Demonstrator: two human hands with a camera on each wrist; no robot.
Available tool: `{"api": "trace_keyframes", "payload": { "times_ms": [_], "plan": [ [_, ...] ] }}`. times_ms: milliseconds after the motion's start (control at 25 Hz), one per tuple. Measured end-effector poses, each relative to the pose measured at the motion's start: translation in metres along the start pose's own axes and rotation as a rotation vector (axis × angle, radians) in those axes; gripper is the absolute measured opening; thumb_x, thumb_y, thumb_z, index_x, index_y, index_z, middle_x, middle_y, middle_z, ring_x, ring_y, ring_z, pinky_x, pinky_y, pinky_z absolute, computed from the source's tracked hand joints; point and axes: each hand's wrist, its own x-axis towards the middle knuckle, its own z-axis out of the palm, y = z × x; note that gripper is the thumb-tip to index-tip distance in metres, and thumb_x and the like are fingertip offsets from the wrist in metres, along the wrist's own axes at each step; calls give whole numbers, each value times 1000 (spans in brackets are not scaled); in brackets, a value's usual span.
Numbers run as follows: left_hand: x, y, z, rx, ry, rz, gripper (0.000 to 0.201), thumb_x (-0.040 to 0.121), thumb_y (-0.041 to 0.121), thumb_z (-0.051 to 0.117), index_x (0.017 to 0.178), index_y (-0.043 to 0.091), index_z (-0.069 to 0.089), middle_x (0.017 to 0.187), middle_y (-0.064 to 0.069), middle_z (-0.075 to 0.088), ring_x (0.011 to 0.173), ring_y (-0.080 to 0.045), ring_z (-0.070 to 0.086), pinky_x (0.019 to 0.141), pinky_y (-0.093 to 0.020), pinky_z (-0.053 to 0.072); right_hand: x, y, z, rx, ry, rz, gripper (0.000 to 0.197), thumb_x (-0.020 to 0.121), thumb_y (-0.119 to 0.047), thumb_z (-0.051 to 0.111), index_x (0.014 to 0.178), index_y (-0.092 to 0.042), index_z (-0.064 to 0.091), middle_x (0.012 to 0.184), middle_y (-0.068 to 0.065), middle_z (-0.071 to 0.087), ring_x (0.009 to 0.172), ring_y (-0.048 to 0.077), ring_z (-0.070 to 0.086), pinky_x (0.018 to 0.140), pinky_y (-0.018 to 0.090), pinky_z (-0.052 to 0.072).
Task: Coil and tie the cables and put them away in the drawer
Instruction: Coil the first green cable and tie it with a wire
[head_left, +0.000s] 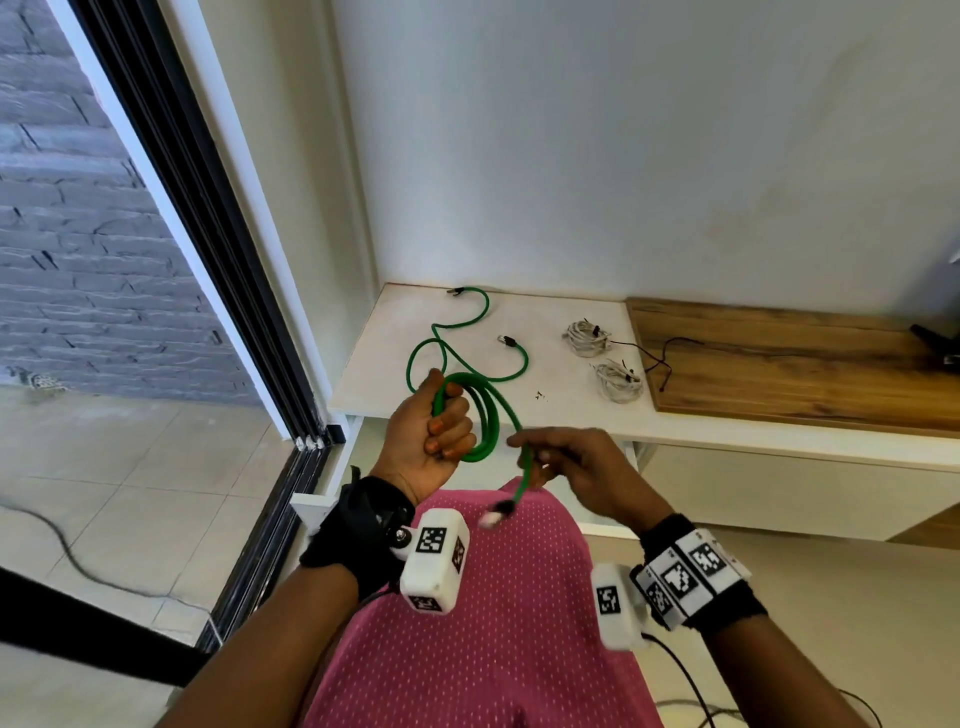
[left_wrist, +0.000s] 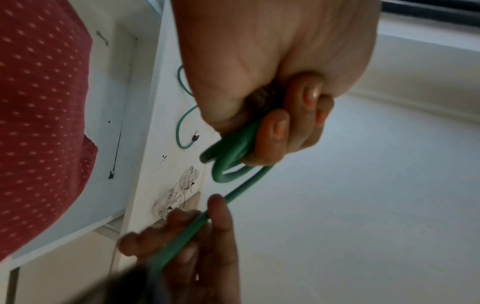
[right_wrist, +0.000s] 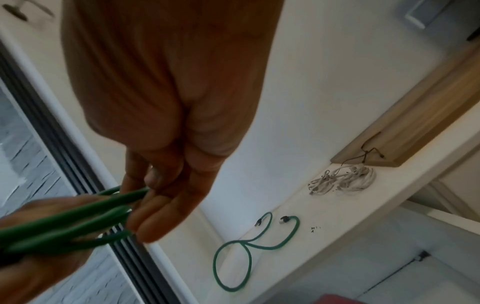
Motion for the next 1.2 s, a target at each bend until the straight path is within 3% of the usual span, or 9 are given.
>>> {"api": "trace_keyframes", "payload": {
  "times_ms": [80, 200, 360, 440, 560, 680, 800, 960, 1200],
  "plan": [
    [2, 2, -2, -37, 28, 7, 45, 97, 49, 32, 77, 13, 47, 40, 8, 31, 27, -2, 25, 32, -17, 19, -3, -2, 9, -318, -40, -145, 29, 88, -1, 60, 115, -12, 67, 93, 0, 68, 81, 11, 66, 78, 22, 54],
    [5, 0, 1, -55, 67, 27, 43, 95, 50, 35, 76, 14, 46, 42, 8, 31, 30, -3, 27, 35, -17, 24, -1, -10, 22, -642, 74, -346, 26, 89, -28, 56, 103, -14, 72, 92, 4, 63, 82, 15, 59, 70, 24, 51],
    [4, 0, 3, -74, 125, 52, 37, 97, 45, 38, 80, 14, 50, 54, 4, 48, 44, -9, 47, 48, -21, 47, 3, -12, 11, -421, 287, -341, 22, 86, -31, 61, 97, -17, 74, 100, -2, 55, 94, 4, 51, 80, 9, 39],
    [2, -2, 6, -6, 92, 79, 39, 96, 43, 39, 91, 9, 56, 74, -5, 68, 68, -18, 67, 69, -29, 58, 3, -12, 10, -309, 338, -259, 15, 83, -24, 70, 94, -16, 75, 98, -6, 59, 90, 2, 56, 77, 10, 42],
    [-1, -13, 20, 108, 4, 87, 35, 100, 36, 35, 97, 6, 54, 103, -18, 71, 100, -30, 68, 85, -38, 57, 6, -17, 27, -300, 421, -193, 13, 78, -21, 76, 85, -11, 77, 85, -3, 63, 76, 10, 58, 64, 10, 40],
    [-2, -22, 26, 212, 10, 133, 41, 87, 44, 48, 83, 6, 61, 84, -12, 72, 89, -28, 70, 79, -39, 53, 9, -23, 41, -208, 489, -71, 15, 76, -24, 77, 79, -9, 77, 77, 2, 67, 68, 13, 59, 59, 14, 41],
    [-2, -23, 19, 229, -22, 146, 54, 66, 55, 70, 78, 6, 50, 60, -2, 49, 58, -17, 55, 62, -32, 51, 12, -21, 37, -93, 460, -11, 28, 69, -37, 78, 68, -10, 75, 69, 2, 68, 64, 17, 62, 59, 26, 48],
    [1, -17, 20, 191, -103, 79, 69, 56, 50, 85, 95, 4, 51, 53, 4, 38, 45, -9, 36, 45, -25, 39, 9, -20, 29, -16, 420, -131, 50, 68, -57, 70, 61, -8, 71, 62, 7, 63, 58, 26, 58, 55, 36, 48],
    [9, -6, 26, 21, -149, 37, 49, 57, 37, 87, 83, 3, 64, 44, 6, 38, 35, -4, 35, 43, -22, 44, 11, -30, 32, 453, 648, -4, 35, 65, -28, 82, 83, -10, 58, 81, 11, 56, 76, 28, 58, 69, 42, 55]
  ]
}}
